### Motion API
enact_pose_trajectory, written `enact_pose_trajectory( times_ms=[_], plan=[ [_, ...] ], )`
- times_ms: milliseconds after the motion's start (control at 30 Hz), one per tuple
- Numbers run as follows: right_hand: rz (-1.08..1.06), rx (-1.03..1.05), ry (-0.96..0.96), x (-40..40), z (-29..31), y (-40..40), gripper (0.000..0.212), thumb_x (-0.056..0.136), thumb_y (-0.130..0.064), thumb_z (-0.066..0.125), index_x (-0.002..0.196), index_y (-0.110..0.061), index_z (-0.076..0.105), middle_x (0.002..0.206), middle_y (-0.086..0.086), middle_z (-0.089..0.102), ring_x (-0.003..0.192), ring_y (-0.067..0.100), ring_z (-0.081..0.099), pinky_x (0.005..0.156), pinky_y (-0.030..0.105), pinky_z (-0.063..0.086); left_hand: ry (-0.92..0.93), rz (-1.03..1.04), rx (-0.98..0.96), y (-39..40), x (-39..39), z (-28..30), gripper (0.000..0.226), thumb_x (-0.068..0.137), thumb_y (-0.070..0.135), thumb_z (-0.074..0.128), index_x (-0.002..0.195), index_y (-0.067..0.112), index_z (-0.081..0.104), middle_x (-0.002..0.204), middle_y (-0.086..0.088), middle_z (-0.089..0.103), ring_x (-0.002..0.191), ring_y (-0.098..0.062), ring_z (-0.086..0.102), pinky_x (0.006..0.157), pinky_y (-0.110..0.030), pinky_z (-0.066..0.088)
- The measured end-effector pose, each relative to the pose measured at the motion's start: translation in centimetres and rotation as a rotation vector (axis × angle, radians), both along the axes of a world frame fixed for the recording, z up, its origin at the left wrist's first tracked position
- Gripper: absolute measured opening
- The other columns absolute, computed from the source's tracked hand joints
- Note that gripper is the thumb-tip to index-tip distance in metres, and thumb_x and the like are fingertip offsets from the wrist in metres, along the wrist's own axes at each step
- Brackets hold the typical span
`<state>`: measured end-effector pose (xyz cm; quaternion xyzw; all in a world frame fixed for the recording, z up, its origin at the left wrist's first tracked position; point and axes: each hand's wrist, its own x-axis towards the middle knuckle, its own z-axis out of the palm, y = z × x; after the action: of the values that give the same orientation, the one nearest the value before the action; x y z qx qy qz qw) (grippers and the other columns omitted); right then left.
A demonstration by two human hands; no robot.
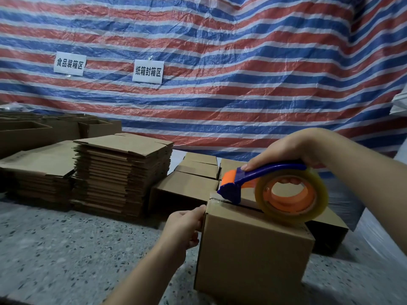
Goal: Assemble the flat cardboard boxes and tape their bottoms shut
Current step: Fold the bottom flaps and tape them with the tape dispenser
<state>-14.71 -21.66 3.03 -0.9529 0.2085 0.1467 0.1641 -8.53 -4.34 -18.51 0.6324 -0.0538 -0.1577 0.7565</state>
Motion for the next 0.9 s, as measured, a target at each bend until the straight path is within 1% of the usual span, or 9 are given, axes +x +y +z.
enact_pose_trajectory(
  times_ms=[133, 300, 433, 467, 533, 567, 667, 767, 900],
  plan=[
    [0.006, 0.036, -0.003, -0.1, -0.1, 0.0, 0.067, 0.057, -0.065, 0.074, 0.102, -0.015, 0.066, 0.068, 0.002, 0.074, 0.05, 0.009, 0.066, 0.047, 0.019, 0.052, 0.015, 0.013, 0.019, -0.2, 0.3, -0.7, 0.034, 0.088, 0.047, 0.066, 0.079, 0.014, 0.068, 0.061, 0.001, 0.061, 0.059, -0.016, 0.048, 0.055, -0.029, 0.04],
    [0.006, 0.043, 0.0, 0.0, -0.2, -0.2, 0.071, 0.056, -0.066, 0.075, 0.104, -0.015, 0.066, 0.071, 0.002, 0.075, 0.052, 0.01, 0.067, 0.048, 0.02, 0.052, 0.069, -0.067, 0.089, -0.7, 0.5, -1.3, 0.026, 0.094, 0.035, 0.057, 0.084, 0.013, 0.065, 0.07, 0.0, 0.058, 0.066, -0.017, 0.049, 0.062, -0.029, 0.04],
    [0.011, 0.044, 0.004, 0.1, -0.1, -0.3, 0.071, 0.056, -0.066, 0.075, 0.104, -0.015, 0.066, 0.071, 0.002, 0.075, 0.052, 0.01, 0.067, 0.048, 0.02, 0.052, -0.323, 0.238, 0.113, 0.4, -1.3, 0.2, 0.025, 0.101, 0.039, 0.045, 0.106, 0.022, 0.063, 0.098, 0.006, 0.067, 0.09, -0.01, 0.061, 0.071, -0.028, 0.045],
    [0.014, 0.047, 0.005, 0.1, -0.2, -0.3, 0.071, 0.056, -0.066, 0.075, 0.104, -0.015, 0.066, 0.07, 0.002, 0.074, 0.052, 0.01, 0.067, 0.048, 0.02, 0.052, -0.428, 0.256, 0.091, 0.7, -2.1, 0.8, 0.031, 0.101, 0.046, 0.042, 0.115, 0.027, 0.061, 0.109, 0.012, 0.065, 0.099, -0.005, 0.059, 0.08, -0.028, 0.046],
    [0.015, 0.055, -0.001, 0.2, -0.2, -0.5, 0.069, 0.057, -0.065, 0.075, 0.104, -0.015, 0.066, 0.069, 0.002, 0.074, 0.05, 0.009, 0.066, 0.047, 0.02, 0.051, -0.536, 0.118, 0.108, 0.7, -3.6, 2.0, 0.051, 0.091, 0.065, 0.04, 0.135, 0.04, 0.049, 0.125, 0.027, 0.051, 0.115, 0.005, 0.048, 0.094, -0.024, 0.038],
    [0.017, 0.057, -0.002, 0.2, -0.2, -0.5, 0.069, 0.057, -0.065, 0.075, 0.102, -0.015, 0.066, 0.068, 0.002, 0.073, 0.049, 0.009, 0.065, 0.046, 0.02, 0.05, -0.551, 0.036, 0.145, 0.4, -4.2, 2.1, 0.06, 0.086, 0.069, 0.042, 0.141, 0.044, 0.041, 0.124, 0.033, 0.047, 0.114, 0.011, 0.044, 0.094, -0.02, 0.035],
    [0.021, 0.053, 0.003, 0.2, -0.2, -0.5, 0.071, 0.054, -0.066, 0.077, 0.103, -0.015, 0.067, 0.068, 0.002, 0.073, 0.05, 0.009, 0.065, 0.046, 0.02, 0.051, -0.616, -0.042, 0.269, 0.0, -5.2, 1.8, 0.055, 0.093, 0.056, 0.051, 0.145, 0.049, 0.033, 0.108, 0.044, 0.043, 0.097, 0.023, 0.041, 0.08, -0.009, 0.035],
    [0.018, 0.047, 0.002, 0.4, -0.2, -0.7, 0.072, 0.054, -0.066, 0.077, 0.104, -0.016, 0.065, 0.069, 0.002, 0.075, 0.051, 0.009, 0.067, 0.047, 0.021, 0.052, -0.677, -0.005, 0.358, 0.5, -4.9, 1.8, 0.054, 0.097, 0.053, 0.047, 0.148, 0.047, 0.029, 0.118, 0.025, 0.057, 0.101, 0.009, 0.051, 0.087, -0.022, 0.046],
    [0.027, 0.025, 0.024, 0.6, 0.0, -0.8, 0.073, 0.054, -0.067, 0.078, 0.105, -0.016, 0.066, 0.072, 0.002, 0.076, 0.054, 0.011, 0.069, 0.05, 0.021, 0.053, -0.874, 0.069, 0.589, 0.7, -4.9, 2.6, 0.052, 0.096, 0.054, 0.04, 0.147, 0.044, 0.034, 0.083, 0.012, 0.064, 0.077, -0.001, 0.059, 0.066, -0.025, 0.049]
  ],
)
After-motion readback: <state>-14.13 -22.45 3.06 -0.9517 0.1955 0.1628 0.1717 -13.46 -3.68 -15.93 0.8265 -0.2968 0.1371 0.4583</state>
